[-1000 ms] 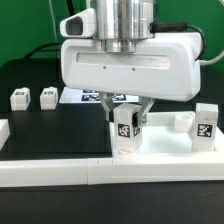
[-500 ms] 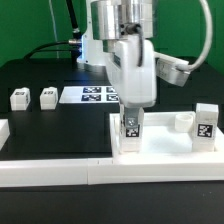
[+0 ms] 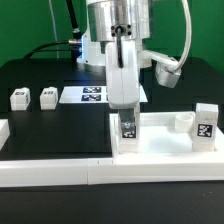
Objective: Assemble square table
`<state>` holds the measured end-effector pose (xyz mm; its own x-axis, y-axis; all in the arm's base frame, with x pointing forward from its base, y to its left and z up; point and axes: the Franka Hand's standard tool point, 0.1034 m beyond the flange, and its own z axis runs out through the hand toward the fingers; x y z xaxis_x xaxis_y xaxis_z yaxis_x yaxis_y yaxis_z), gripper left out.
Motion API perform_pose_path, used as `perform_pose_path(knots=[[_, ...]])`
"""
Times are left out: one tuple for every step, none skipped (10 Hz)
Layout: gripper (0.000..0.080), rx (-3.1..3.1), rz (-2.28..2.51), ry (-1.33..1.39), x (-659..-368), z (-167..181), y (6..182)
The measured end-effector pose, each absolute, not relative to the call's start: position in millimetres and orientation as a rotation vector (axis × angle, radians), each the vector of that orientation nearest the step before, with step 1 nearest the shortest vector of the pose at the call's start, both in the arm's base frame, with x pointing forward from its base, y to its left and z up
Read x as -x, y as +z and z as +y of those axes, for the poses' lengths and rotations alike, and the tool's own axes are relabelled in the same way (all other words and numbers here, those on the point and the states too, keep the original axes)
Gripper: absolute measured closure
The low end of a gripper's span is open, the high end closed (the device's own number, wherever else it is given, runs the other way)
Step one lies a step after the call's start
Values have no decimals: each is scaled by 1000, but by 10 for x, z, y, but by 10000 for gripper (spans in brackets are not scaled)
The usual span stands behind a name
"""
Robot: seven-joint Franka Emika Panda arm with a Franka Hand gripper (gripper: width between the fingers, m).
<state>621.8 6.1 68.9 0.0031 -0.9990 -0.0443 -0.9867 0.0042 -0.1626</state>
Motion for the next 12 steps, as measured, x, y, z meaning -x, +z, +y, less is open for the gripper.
perform_pose_path(knots=[[191, 2360, 1883, -161, -6224, 92, 693], [191, 2497, 1716, -174, -6222, 112, 689], [158, 2533, 1668, -178, -6222, 99, 688], [152, 2577, 1605, -182, -6222, 96, 688], [152, 2655, 1487, -191, -6222, 92, 688], [150, 2717, 1383, -197, -6222, 90, 688], [150, 2871, 1091, -214, -6227, 74, 692], [150, 2982, 815, -225, -6234, 63, 697], [150, 3036, 630, -225, -6232, 51, 697], [150, 3069, 503, -239, -6226, 46, 692], [150, 3073, 481, -239, -6227, 38, 691], [181, 3062, 529, -238, -6226, 39, 690]])
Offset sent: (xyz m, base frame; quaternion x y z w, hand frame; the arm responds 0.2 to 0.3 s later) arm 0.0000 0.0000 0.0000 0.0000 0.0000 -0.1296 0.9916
